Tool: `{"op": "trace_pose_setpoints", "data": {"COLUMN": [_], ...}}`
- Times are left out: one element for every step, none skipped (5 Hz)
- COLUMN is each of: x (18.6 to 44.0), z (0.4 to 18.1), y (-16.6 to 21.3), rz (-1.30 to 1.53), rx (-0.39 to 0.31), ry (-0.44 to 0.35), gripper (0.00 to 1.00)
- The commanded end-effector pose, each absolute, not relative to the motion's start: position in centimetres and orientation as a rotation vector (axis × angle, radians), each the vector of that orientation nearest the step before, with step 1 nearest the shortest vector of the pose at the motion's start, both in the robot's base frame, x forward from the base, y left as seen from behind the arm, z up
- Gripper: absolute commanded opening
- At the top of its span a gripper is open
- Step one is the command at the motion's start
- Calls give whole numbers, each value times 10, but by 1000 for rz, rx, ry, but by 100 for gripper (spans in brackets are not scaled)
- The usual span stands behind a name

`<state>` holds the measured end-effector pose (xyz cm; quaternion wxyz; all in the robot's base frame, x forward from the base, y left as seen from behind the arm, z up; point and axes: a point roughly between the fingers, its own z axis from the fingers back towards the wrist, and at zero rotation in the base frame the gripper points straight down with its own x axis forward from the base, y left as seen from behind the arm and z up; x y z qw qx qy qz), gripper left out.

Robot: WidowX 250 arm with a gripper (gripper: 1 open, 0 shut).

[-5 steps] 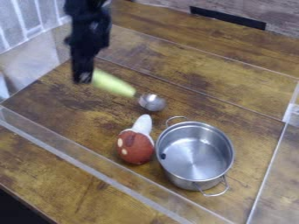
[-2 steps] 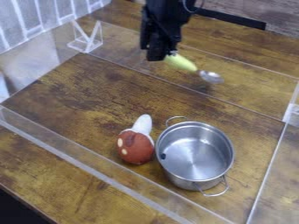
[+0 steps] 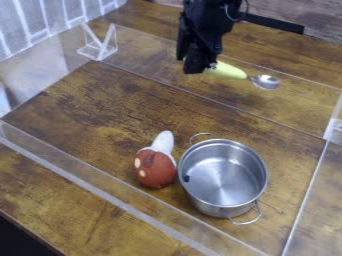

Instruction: Move the green spoon to the right

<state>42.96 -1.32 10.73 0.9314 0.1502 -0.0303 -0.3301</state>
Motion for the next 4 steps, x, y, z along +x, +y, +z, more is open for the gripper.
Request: {"op": "trace_pose_setpoints", "data": {"x": [445,450,454,460], "z": [126,119,112,108], "y": [-32,-38,-41,-41], "rz": [-675,-739,-805,-858], "rx": [326,318,306,298], "ry": [-152,-171,-184,-193], "gripper": [0,0,0,0]}}
